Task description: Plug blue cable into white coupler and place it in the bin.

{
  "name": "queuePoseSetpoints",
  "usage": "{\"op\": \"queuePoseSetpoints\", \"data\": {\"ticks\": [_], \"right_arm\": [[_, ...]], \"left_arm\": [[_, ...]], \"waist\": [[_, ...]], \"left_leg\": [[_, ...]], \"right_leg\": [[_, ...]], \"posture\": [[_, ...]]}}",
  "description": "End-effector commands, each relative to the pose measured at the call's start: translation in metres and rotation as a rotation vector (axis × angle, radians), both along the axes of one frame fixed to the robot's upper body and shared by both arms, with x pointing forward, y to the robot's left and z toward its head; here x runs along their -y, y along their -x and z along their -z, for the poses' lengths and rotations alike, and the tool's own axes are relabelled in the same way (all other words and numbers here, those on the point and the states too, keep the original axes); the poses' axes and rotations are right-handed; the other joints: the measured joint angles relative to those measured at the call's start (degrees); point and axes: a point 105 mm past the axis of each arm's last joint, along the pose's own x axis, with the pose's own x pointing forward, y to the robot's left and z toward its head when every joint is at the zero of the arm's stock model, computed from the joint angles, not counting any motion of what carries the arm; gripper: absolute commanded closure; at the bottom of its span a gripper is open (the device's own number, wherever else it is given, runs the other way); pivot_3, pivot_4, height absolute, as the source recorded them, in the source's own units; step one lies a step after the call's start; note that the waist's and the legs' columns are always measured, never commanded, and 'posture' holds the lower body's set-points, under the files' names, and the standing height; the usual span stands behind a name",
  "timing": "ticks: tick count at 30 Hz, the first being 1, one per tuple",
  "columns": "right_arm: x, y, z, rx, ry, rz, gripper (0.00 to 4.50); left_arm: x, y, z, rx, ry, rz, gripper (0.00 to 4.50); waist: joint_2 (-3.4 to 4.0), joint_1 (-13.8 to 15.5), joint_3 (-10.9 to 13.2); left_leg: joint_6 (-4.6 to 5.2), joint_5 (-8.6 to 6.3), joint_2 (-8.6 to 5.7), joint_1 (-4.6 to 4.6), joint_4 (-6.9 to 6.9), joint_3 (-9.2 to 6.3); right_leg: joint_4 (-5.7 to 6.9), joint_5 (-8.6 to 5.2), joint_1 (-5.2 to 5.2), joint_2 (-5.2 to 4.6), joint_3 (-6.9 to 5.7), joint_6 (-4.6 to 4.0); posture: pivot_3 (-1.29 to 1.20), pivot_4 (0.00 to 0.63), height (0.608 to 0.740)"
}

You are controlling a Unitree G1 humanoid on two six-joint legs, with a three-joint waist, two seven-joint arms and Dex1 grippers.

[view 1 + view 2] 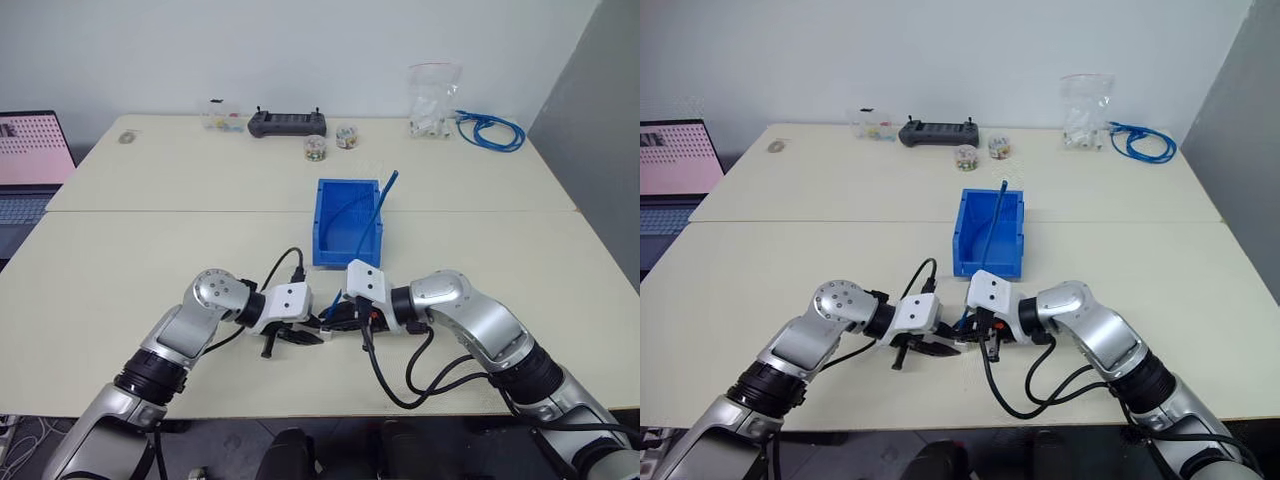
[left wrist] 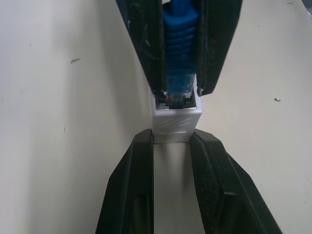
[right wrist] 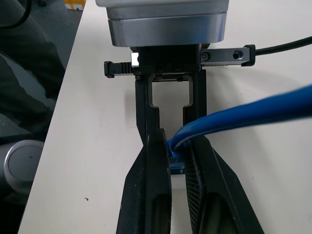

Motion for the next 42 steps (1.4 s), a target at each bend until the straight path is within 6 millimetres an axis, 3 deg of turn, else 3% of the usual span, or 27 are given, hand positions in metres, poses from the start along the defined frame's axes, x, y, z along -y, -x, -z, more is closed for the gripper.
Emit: {"op": "queuePoseSetpoints", "data": {"ticks": [1, 4, 9, 14, 16, 27, 31, 35, 39, 42], "right_arm": [[0.002, 0.023, 0.048, -0.126, 0.119, -0.074, 4.39], [0.003, 0.025, 0.054, -0.124, 0.129, -0.081, 4.39], [0.001, 0.021, 0.054, -0.108, 0.112, -0.073, 4.39], [-0.001, -0.005, 0.008, -0.024, -0.041, 0.029, 4.39], [0.002, -0.013, -0.011, 0.006, -0.102, 0.078, 4.39], [0.027, -0.022, -0.089, 0.054, -0.363, 0.296, 4.4], [0.044, -0.058, -0.126, 0.113, -0.459, 0.439, 4.4], [0.046, -0.102, -0.136, 0.174, -0.417, 0.505, 4.4], [0.04, -0.144, -0.132, 0.145, -0.35, 0.56, 4.4], [0.037, -0.159, -0.116, 0.075, -0.23, 0.536, 3.42]], "left_arm": [[0.001, 0.007, 0.006, -0.021, -0.024, 0.015, 3.75], [0.001, 0.007, 0.006, -0.022, -0.025, 0.013, 3.75], [0.0, 0.007, 0.006, -0.018, -0.025, 0.007, 3.75], [-0.005, 0.0, 0.003, 0.022, 0.027, -0.081, 3.75], [-0.005, -0.003, -0.005, 0.038, 0.1, -0.137, 3.05], [-0.024, 0.002, -0.09, 0.131, 0.413, -0.45, 0.85], [-0.033, -0.009, -0.115, 0.245, 0.422, -0.563, 0.1], [-0.03, -0.024, -0.129, 0.323, 0.42, -0.572, 0.04], [-0.023, -0.034, -0.13, 0.35, 0.422, -0.56, 0.04], [-0.018, -0.038, -0.131, 0.357, 0.418, -0.546, 0.0]], "waist": [[-0.01, -0.05, -0.01], [0.03, -0.11, -0.13], [0.05, -0.12, -0.23], [0.07, -0.16, -0.24], [0.08, -0.08, -0.22], [0.04, 0.13, -0.01], [0.05, 0.01, 0.09], [0.08, 0.04, 0.16], [0.08, -0.14, 0.16], [0.09, -0.2, 0.18]], "left_leg": [[0.0, -0.01, 0.0, 0.23, -0.07, 0.01], [0.01, -0.03, 0.01, 0.71, -0.16, 0.05], [0.01, -0.04, 0.04, 0.73, -0.15, 0.02], [0.01, -0.04, 0.06, 0.73, -0.15, 0.0], [0.01, -0.04, 0.06, 0.72, -0.15, -0.03], [0.0, -0.03, 0.05, -0.31, -0.02, -0.21], [-0.01, -0.03, -0.01, -0.22, -0.01, -0.17], [-0.02, -0.02, 0.0, -0.14, -0.01, -0.13], [-0.02, -0.02, 0.0, -0.15, -0.09, -0.02], [-0.02, -0.01, 0.02, -0.4, -0.08, 0.16]], "right_leg": [[-0.04, -0.1, 0.21, 0.0, 0.0, 0.1], [-0.04, -0.29, 0.62, 0.01, 0.04, 0.22], [-0.02, -0.31, 0.63, 0.03, 0.05, 0.21], [-0.01, -0.31, 0.62, 0.03, 0.06, 0.21], [0.0, -0.31, 0.62, 0.02, 0.06, 0.21], [0.02, -0.13, -0.24, -0.06, -0.06, -0.06], [0.03, -0.11, -0.19, -0.08, -0.05, -0.01], [0.03, -0.11, -0.14, -0.01, -0.03, 0.01], [0.02, -0.09, -0.18, 0.0, 0.02, -0.03], [0.04, -0.07, -0.53, -0.02, 0.16, -0.06]], "posture": [[0.0, 0.15, 0.74], [0.0, 0.15, 0.74], [0.0, 0.15, 0.74], [0.0, 0.15, 0.74], [0.0, 0.15, 0.74], [0.0, 0.15, 0.74], [0.0, 0.15, 0.74], [0.0, 0.15, 0.74], [0.0, 0.15, 0.74], [0.0, 0.15, 0.74]]}}
